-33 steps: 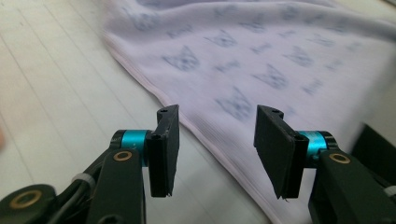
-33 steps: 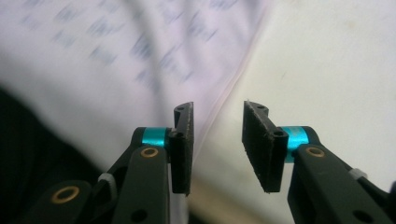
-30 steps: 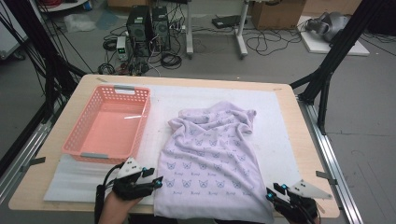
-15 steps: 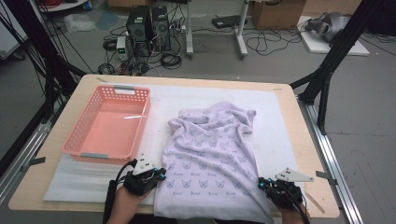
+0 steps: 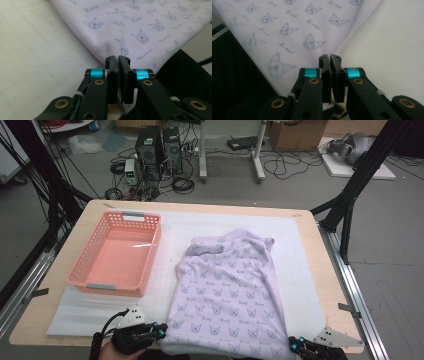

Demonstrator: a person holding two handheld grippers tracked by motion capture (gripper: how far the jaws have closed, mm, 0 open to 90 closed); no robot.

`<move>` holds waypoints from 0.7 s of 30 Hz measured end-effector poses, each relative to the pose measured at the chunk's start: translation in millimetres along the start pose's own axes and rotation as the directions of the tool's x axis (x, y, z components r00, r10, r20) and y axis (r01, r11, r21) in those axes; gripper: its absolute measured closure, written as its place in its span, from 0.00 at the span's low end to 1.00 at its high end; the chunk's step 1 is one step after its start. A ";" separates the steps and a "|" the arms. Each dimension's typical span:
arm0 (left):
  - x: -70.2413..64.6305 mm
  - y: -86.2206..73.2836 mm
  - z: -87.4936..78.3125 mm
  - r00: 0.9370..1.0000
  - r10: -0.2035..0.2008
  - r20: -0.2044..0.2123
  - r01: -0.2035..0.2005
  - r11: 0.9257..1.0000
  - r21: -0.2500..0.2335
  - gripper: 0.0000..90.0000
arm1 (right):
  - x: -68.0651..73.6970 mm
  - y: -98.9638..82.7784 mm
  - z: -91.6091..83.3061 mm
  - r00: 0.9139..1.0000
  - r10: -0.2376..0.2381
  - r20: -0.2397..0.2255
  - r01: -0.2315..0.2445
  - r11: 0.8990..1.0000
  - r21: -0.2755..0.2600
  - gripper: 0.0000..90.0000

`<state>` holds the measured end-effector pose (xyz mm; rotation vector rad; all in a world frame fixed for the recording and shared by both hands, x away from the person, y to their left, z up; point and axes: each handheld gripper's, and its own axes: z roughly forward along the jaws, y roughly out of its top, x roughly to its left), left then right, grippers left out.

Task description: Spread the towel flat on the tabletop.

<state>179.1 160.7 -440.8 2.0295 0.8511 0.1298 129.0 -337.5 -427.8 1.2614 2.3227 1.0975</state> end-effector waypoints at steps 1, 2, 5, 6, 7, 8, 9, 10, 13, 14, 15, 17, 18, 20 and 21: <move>0.4 0.2 2.5 1.000 0.010 -0.006 -0.010 1.000 -0.004 0.80 | 1.7 -0.7 -0.9 1.000 0.001 0.012 -0.001 1.000 -0.004 0.89; 1.9 1.9 5.8 1.000 0.002 -0.027 -0.003 1.000 -0.017 0.67 | 1.8 -0.1 -0.1 1.000 0.006 0.021 -0.006 1.000 -0.012 0.82; 9.2 11.9 13.3 0.997 -0.035 -0.064 0.031 0.997 -0.069 0.56 | -0.3 6.2 8.2 0.998 0.035 0.055 -0.033 0.999 -0.042 0.73; 12.5 15.5 16.2 0.996 -0.047 -0.081 0.040 0.995 -0.088 0.54 | -2.0 9.0 13.1 0.997 0.034 0.065 -0.031 0.998 -0.050 0.72; 16.7 19.3 20.2 0.994 -0.055 -0.094 0.046 0.994 -0.095 0.54 | -3.3 12.1 18.1 0.996 0.041 0.078 -0.037 0.998 -0.051 0.72; 20.9 23.2 24.9 0.992 -0.064 -0.113 0.053 0.994 -0.095 0.54 | -5.4 15.5 23.7 0.995 0.044 0.091 -0.039 0.998 -0.054 0.70; 24.8 26.8 30.0 0.989 -0.076 -0.128 0.064 0.993 -0.097 0.53 | -8.0 19.1 29.6 0.993 0.046 0.109 -0.039 0.997 -0.061 0.69; 28.5 30.3 35.4 0.987 -0.083 -0.138 0.070 0.993 -0.095 0.53 | -10.6 22.8 35.6 0.990 0.058 0.130 -0.049 0.997 -0.067 0.68; 33.7 37.4 53.5 0.986 -0.099 -0.135 0.090 0.993 -0.073 0.54 | -20.2 32.7 53.0 0.982 0.086 0.167 -0.076 0.995 -0.065 0.68; 33.0 38.1 59.7 0.987 -0.081 -0.141 0.074 0.996 -0.053 0.54 | -23.0 34.8 58.3 0.980 0.093 0.178 -0.085 0.995 -0.052 0.68; 29.6 38.1 61.8 0.984 -0.054 -0.171 0.043 0.997 -0.064 0.55 | -25.3 36.2 63.3 0.978 0.101 0.185 -0.096 0.995 -0.037 0.71; 27.1 37.0 61.1 0.977 -0.018 -0.211 0.007 0.999 -0.052 0.68 | -28.7 36.7 66.2 0.981 0.097 0.169 -0.090 0.995 -0.045 0.89; 27.5 35.6 59.1 0.980 -0.002 -0.200 -0.007 0.999 -0.044 0.86 | -29.0 36.7 66.6 0.986 0.100 0.134 -0.095 0.994 -0.046 0.94; 25.6 33.8 55.7 0.982 -0.007 -0.188 0.001 0.999 -0.037 0.96 | -27.3 36.0 64.9 0.988 0.085 0.127 -0.081 0.996 -0.035 0.95; 24.0 33.0 53.1 0.984 -0.005 -0.179 0.000 1.000 -0.025 0.96 | -27.0 35.3 62.5 0.989 0.089 0.117 -0.086 0.996 -0.026 0.96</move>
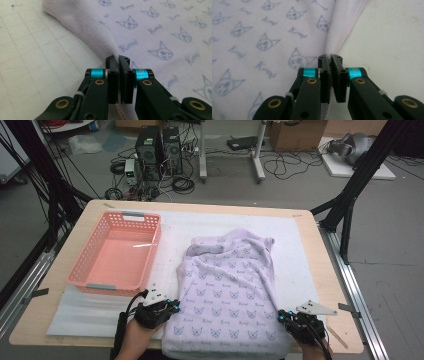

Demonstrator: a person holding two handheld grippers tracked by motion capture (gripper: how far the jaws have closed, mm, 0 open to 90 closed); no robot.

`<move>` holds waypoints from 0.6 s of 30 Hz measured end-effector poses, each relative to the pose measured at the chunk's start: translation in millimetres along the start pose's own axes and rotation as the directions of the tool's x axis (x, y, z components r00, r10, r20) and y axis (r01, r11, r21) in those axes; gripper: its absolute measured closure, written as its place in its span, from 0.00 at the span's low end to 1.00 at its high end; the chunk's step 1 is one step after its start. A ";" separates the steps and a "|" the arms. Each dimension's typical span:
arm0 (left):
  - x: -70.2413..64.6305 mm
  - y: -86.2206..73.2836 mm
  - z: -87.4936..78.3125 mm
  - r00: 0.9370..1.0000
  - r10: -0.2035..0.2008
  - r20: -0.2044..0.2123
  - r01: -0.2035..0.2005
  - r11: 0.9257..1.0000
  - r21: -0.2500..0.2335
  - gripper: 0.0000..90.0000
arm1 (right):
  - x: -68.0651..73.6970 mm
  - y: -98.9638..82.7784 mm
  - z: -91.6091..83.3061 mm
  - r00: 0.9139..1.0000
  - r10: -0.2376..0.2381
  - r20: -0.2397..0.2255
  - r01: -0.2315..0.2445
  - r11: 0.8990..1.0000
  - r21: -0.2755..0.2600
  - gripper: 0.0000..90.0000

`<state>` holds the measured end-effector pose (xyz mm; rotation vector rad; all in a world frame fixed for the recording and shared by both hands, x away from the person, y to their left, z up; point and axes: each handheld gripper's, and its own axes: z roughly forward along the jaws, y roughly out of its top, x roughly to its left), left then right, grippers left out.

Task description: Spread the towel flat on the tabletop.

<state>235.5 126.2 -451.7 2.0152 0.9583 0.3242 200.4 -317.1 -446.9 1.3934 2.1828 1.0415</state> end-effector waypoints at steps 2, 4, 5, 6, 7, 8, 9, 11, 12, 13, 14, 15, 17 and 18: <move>-3.0 -3.6 -7.0 1.000 0.000 0.021 -0.001 1.000 0.016 0.96 | 1.8 -3.3 -6.8 1.000 -0.020 -0.014 0.021 1.000 0.014 0.96; -7.6 -9.6 -15.3 0.999 0.003 0.049 -0.004 1.000 0.022 0.96 | 4.8 -9.3 -15.8 0.999 -0.046 -0.028 0.046 0.999 0.026 0.96; -10.6 -12.7 -19.7 0.998 0.005 0.064 -0.006 1.000 0.029 0.96 | 7.0 -12.7 -20.7 0.998 -0.062 -0.030 0.063 0.998 0.032 0.96; -13.8 -16.0 -24.4 0.997 0.011 0.081 -0.014 0.999 0.036 0.96 | 9.1 -16.4 -26.1 0.997 -0.069 -0.034 0.070 0.997 0.038 0.96; -17.2 -19.5 -29.2 0.995 0.021 0.094 -0.025 0.999 0.044 0.96 | 10.7 -20.4 -31.3 0.996 -0.078 -0.037 0.080 0.996 0.046 0.96; -21.0 -22.9 -33.7 0.994 0.030 0.107 -0.035 0.998 0.050 0.96 | 12.6 -24.7 -36.7 0.996 -0.082 -0.040 0.084 0.995 0.056 0.96; -24.9 -25.9 -37.5 0.992 0.045 0.115 -0.052 0.997 0.056 0.96 | 14.1 -29.3 -42.2 0.995 -0.081 -0.051 0.084 0.995 0.060 0.96; -30.8 -30.2 -43.4 0.989 0.062 0.133 -0.071 0.996 0.062 0.96 | 17.6 -38.0 -51.4 0.994 -0.089 -0.070 0.094 0.993 0.073 0.96; -32.7 -31.1 -44.9 0.988 0.063 0.144 -0.072 0.996 0.056 0.95 | 19.8 -41.5 -55.0 0.993 -0.091 -0.080 0.097 0.992 0.077 0.95; -33.4 -30.7 -45.6 0.986 0.065 0.150 -0.072 0.997 0.042 0.92 | 21.6 -43.9 -57.3 0.992 -0.093 -0.089 0.100 0.992 0.077 0.95; -33.0 -29.0 -45.5 0.987 0.065 0.146 -0.069 0.997 0.023 0.84 | 23.0 -44.9 -59.1 0.991 -0.094 -0.095 0.101 0.992 0.074 0.93; -31.4 -26.4 -44.7 0.989 0.054 0.135 -0.054 0.999 -0.003 0.73 | 23.9 -44.3 -60.3 0.991 -0.094 -0.096 0.099 0.993 0.057 0.89; -24.9 -20.2 -43.1 0.993 0.025 0.113 -0.019 0.999 -0.050 0.60 | 23.2 -39.1 -59.7 0.993 -0.084 -0.086 0.086 0.996 0.016 0.80; -21.0 -16.7 -42.0 0.994 0.006 0.107 0.001 0.998 -0.066 0.58 | 22.1 -35.4 -58.2 0.994 -0.079 -0.074 0.079 0.997 -0.006 0.76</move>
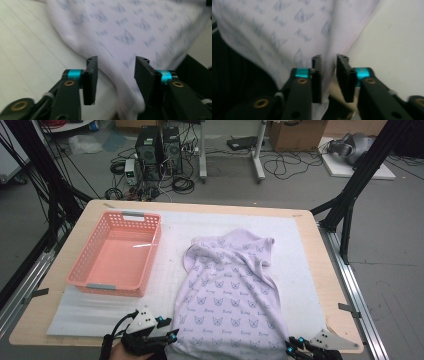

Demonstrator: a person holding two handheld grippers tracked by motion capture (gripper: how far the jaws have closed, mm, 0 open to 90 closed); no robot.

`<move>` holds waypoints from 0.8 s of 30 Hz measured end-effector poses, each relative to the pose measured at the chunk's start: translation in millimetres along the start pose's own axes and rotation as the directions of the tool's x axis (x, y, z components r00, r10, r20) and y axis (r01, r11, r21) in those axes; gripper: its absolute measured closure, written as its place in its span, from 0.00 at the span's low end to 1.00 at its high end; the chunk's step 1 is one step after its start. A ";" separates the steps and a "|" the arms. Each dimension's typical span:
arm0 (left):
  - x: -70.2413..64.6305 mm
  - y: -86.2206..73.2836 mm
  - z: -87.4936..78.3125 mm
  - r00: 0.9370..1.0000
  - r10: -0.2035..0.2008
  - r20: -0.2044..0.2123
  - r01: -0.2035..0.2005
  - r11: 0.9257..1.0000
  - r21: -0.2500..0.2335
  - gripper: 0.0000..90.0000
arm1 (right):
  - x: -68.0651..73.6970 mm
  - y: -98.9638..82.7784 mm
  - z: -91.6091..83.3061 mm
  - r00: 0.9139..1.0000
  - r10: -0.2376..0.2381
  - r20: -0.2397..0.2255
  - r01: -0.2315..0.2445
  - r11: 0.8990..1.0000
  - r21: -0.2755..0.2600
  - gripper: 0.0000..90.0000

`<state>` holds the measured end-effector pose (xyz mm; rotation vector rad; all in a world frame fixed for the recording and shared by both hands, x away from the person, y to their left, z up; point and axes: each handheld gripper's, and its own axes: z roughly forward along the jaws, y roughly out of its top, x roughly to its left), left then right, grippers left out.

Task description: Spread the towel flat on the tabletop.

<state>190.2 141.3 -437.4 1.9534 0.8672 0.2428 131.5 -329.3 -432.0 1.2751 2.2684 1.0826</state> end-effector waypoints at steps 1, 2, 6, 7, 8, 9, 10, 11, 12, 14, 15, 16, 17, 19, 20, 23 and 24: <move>4.1 3.4 1.6 1.000 -0.003 -0.007 0.003 1.000 -0.010 0.58 | -1.4 4.3 2.0 1.000 0.010 0.011 -0.010 1.000 -0.017 0.75; 8.2 6.6 4.0 1.000 -0.002 -0.025 0.001 1.000 -0.017 0.58 | -3.9 8.7 5.2 1.000 0.006 0.021 -0.005 0.999 -0.032 0.74; 27.4 17.7 18.5 0.998 -0.038 -0.057 0.036 0.999 -0.037 0.57 | -17.3 25.6 24.4 0.997 0.020 0.075 -0.015 0.997 -0.075 0.72; 31.4 19.9 21.8 0.997 -0.050 -0.057 0.047 0.998 -0.042 0.57 | -20.7 28.9 29.5 0.996 0.028 0.089 -0.021 0.997 -0.078 0.71; 35.0 21.9 25.2 0.997 -0.058 -0.058 0.055 0.997 -0.045 0.57 | -24.5 31.8 34.7 0.995 0.039 0.095 -0.032 0.996 -0.080 0.70; 38.1 24.1 28.3 0.996 -0.062 -0.062 0.059 0.997 -0.039 0.57 | -28.2 34.1 39.7 0.994 0.044 0.102 -0.036 0.996 -0.081 0.70; 40.8 26.4 31.1 0.996 -0.062 -0.063 0.060 0.998 -0.037 0.56 | -31.7 36.2 44.5 0.993 0.044 0.107 -0.036 0.996 -0.080 0.70; 43.4 28.5 33.5 0.996 -0.062 -0.066 0.060 0.998 -0.033 0.56 | -34.2 38.1 48.5 0.993 0.050 0.110 -0.043 0.997 -0.072 0.69; 45.6 30.7 35.5 0.996 -0.063 -0.070 0.061 0.998 -0.030 0.56 | -36.6 39.9 52.4 0.992 0.053 0.112 -0.045 0.997 -0.067 0.69; 50.2 34.2 39.4 0.994 -0.079 -0.076 0.077 0.997 -0.032 0.55 | -40.2 43.5 58.3 0.992 0.052 0.113 -0.046 0.997 -0.058 0.66; 52.7 35.6 41.1 0.994 -0.082 -0.077 0.080 0.996 -0.033 0.54 | -41.7 45.2 60.9 0.992 0.050 0.116 -0.044 0.997 -0.056 0.65; 53.9 36.5 43.3 0.993 -0.086 -0.078 0.083 0.996 -0.034 0.54 | -43.6 46.7 63.1 0.992 0.046 0.120 -0.039 0.998 -0.056 0.64; 55.0 37.4 45.5 0.993 -0.085 -0.078 0.083 0.996 -0.032 0.54 | -45.6 48.2 65.1 0.992 0.045 0.120 -0.039 0.998 -0.056 0.63; 56.2 39.8 50.9 0.994 -0.082 -0.078 0.079 0.996 -0.031 0.54 | -50.0 51.2 68.4 0.992 0.050 0.119 -0.043 0.997 -0.059 0.60; 57.4 41.7 53.4 0.994 -0.075 -0.078 0.073 0.997 -0.027 0.54 | -52.5 52.8 69.8 0.991 0.052 0.122 -0.045 0.997 -0.060 0.59; 62.9 47.8 60.0 0.993 -0.078 -0.084 0.075 0.997 -0.035 0.52 | -61.8 58.0 74.2 0.991 0.055 0.123 -0.047 0.997 -0.066 0.54; 65.6 49.2 62.6 0.993 -0.081 -0.085 0.078 0.996 -0.036 0.51 | -64.9 59.6 75.9 0.991 0.057 0.124 -0.049 0.997 -0.068 0.53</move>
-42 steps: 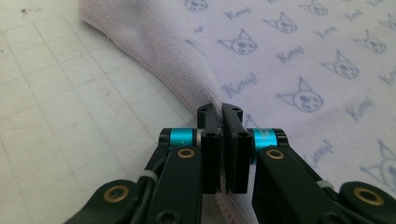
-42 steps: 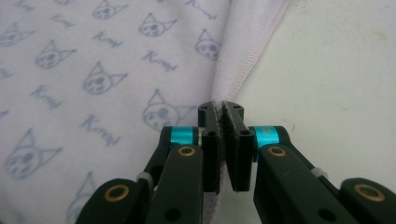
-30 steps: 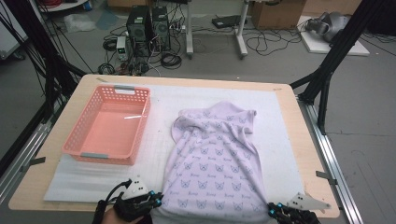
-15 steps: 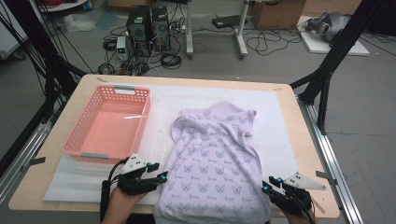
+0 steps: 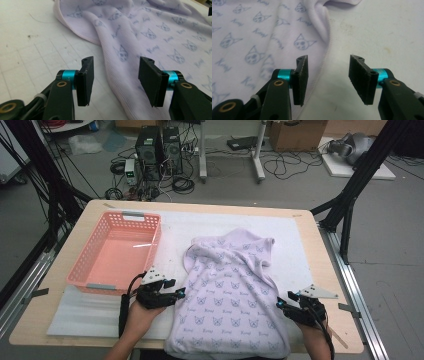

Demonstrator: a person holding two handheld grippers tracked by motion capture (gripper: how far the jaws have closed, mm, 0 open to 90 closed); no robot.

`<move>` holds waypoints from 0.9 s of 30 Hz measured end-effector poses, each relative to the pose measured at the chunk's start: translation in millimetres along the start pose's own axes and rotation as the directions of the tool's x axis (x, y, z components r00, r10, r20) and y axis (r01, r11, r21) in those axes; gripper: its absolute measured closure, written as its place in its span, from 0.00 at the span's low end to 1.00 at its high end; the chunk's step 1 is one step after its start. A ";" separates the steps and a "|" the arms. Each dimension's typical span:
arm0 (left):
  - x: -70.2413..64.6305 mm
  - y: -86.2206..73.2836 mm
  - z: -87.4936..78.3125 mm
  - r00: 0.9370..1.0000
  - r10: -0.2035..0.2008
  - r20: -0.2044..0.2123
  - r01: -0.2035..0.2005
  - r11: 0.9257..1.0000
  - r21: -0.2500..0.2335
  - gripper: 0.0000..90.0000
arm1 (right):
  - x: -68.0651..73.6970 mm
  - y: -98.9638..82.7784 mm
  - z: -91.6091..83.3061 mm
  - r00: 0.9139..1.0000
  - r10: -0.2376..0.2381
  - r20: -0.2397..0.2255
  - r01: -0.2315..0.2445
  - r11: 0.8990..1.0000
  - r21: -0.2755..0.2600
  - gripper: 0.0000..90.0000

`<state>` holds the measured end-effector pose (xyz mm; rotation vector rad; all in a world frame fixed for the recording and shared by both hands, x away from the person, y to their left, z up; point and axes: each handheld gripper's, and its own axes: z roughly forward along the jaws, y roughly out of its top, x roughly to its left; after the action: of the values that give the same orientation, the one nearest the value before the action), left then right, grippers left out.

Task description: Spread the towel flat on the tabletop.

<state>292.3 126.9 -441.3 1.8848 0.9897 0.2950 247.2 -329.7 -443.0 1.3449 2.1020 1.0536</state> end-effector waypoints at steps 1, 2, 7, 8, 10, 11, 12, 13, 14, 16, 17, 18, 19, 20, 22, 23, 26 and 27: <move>2.2 0.7 2.9 1.000 -0.005 -0.006 0.005 1.000 -0.009 0.51 | -2.4 1.3 2.4 1.000 0.001 -0.001 -0.001 1.000 0.000 0.52; 4.7 0.9 5.7 1.000 -0.006 -0.009 0.005 1.000 -0.013 0.51 | -4.5 2.7 4.6 1.000 -0.002 -0.003 0.002 1.000 -0.001 0.52; 10.4 5.7 20.3 0.999 0.032 -0.036 -0.030 0.999 0.032 0.51 | -13.2 9.7 12.9 1.000 -0.008 -0.013 0.008 1.000 -0.010 0.54; 10.4 6.4 22.9 0.998 0.040 -0.039 -0.038 0.998 0.045 0.52 | -13.9 11.0 15.0 1.000 -0.017 -0.019 0.017 1.000 -0.008 0.56; 9.0 7.2 29.1 0.997 0.054 -0.053 -0.049 0.995 0.090 0.53 | -12.9 13.0 19.5 0.999 -0.027 -0.032 0.028 1.000 0.005 0.57; 7.6 7.7 29.6 0.996 0.065 -0.061 -0.059 0.994 0.090 0.53 | -12.1 14.2 22.4 0.998 -0.040 -0.042 0.040 0.999 0.008 0.58; 7.4 7.7 29.8 0.995 0.076 -0.064 -0.070 0.993 0.094 0.54 | -10.8 14.9 25.0 0.997 -0.054 -0.054 0.055 0.998 0.016 0.59; 7.0 7.6 29.6 0.994 0.078 -0.070 -0.071 0.993 0.096 0.56 | -8.7 15.2 28.0 0.996 -0.066 -0.057 0.068 0.997 0.031 0.62; 6.7 7.4 29.6 0.994 0.079 -0.073 -0.072 0.993 0.093 0.57 | -6.7 15.2 31.0 0.995 -0.086 -0.056 0.088 0.995 0.042 0.63; 5.7 7.0 29.2 0.993 0.099 -0.059 -0.093 0.991 0.096 0.66 | -5.9 16.3 31.4 0.995 -0.080 -0.068 0.083 0.996 0.042 0.70; 3.8 6.8 29.3 0.993 0.111 -0.047 -0.106 0.990 0.097 0.72 | -5.9 16.2 31.2 0.995 -0.074 -0.072 0.078 0.996 0.044 0.76; 1.4 6.4 29.5 0.992 0.123 -0.031 -0.120 0.988 0.098 0.80 | -5.9 16.2 30.7 0.995 -0.069 -0.079 0.073 0.996 0.045 0.82; -2.1 5.9 29.8 0.991 0.133 -0.021 -0.130 0.986 0.103 0.90 | -6.1 16.2 30.1 0.994 -0.064 -0.094 0.069 0.996 0.049 0.90; -5.7 5.2 29.7 0.987 0.154 -0.038 -0.149 0.984 0.101 0.94 | -5.5 16.0 29.4 0.993 -0.052 -0.110 0.059 0.997 0.057 0.96; -7.7 4.2 27.3 0.989 0.145 -0.025 -0.142 0.984 0.105 0.96 | -4.4 15.1 26.8 0.993 -0.056 -0.107 0.063 0.996 0.064 0.97; -7.5 3.1 24.9 0.991 0.129 -0.015 -0.127 0.986 0.108 0.96 | -4.7 14.2 24.3 0.993 -0.054 -0.107 0.061 0.996 0.069 0.97; -7.9 -0.4 13.2 0.994 0.104 0.014 -0.105 0.985 0.137 0.96 | -8.0 8.6 11.1 0.992 -0.050 -0.114 0.062 0.993 0.104 0.97; -9.2 -2.2 8.2 0.994 0.104 0.022 -0.106 0.984 0.146 0.96 | -9.3 5.7 6.0 0.992 -0.048 -0.117 0.061 0.992 0.113 0.97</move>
<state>290.0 115.3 -445.5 2.0743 0.9247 0.2762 258.7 -334.5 -442.7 1.3000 2.3020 1.0216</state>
